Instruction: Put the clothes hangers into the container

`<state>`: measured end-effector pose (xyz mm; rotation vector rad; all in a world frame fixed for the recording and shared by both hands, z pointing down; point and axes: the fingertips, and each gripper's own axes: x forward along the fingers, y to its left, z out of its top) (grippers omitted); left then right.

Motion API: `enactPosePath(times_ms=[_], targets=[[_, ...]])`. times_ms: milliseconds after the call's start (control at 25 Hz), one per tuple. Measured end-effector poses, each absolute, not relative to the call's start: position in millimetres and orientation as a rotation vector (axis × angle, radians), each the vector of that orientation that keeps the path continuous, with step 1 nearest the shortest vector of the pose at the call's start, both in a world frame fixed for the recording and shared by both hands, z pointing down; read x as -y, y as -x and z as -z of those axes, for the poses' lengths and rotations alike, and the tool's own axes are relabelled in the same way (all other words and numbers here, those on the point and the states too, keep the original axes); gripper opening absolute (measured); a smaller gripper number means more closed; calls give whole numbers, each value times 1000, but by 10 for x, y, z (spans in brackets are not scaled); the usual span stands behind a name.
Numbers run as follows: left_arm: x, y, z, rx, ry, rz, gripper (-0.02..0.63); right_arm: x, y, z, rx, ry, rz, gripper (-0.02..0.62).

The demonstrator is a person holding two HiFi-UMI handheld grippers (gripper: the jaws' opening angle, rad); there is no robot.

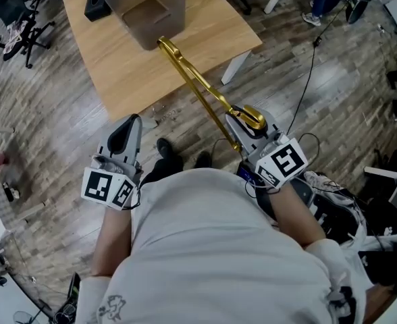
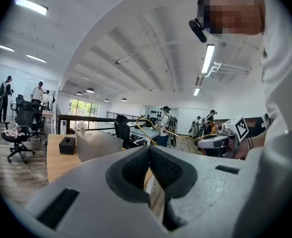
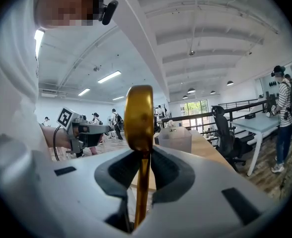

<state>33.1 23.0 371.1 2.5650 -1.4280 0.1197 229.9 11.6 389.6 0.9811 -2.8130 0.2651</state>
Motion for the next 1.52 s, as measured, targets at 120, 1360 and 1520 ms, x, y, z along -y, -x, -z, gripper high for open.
enactPosePath(times_ms=[120,1360,1520], targets=[[-204,-301,-3728,1426,-2568,-118,6,-105,-2263,-3926,2808,-979,-256,74],[1109,1427,-3648,1297,-2655,-22,6,1189,-396,-3791,2677,-1061,-141,75],[1337,1435,-3618,1321,-2644,-9,6,1518,-386,-3709,2663,-1032,-103,75]])
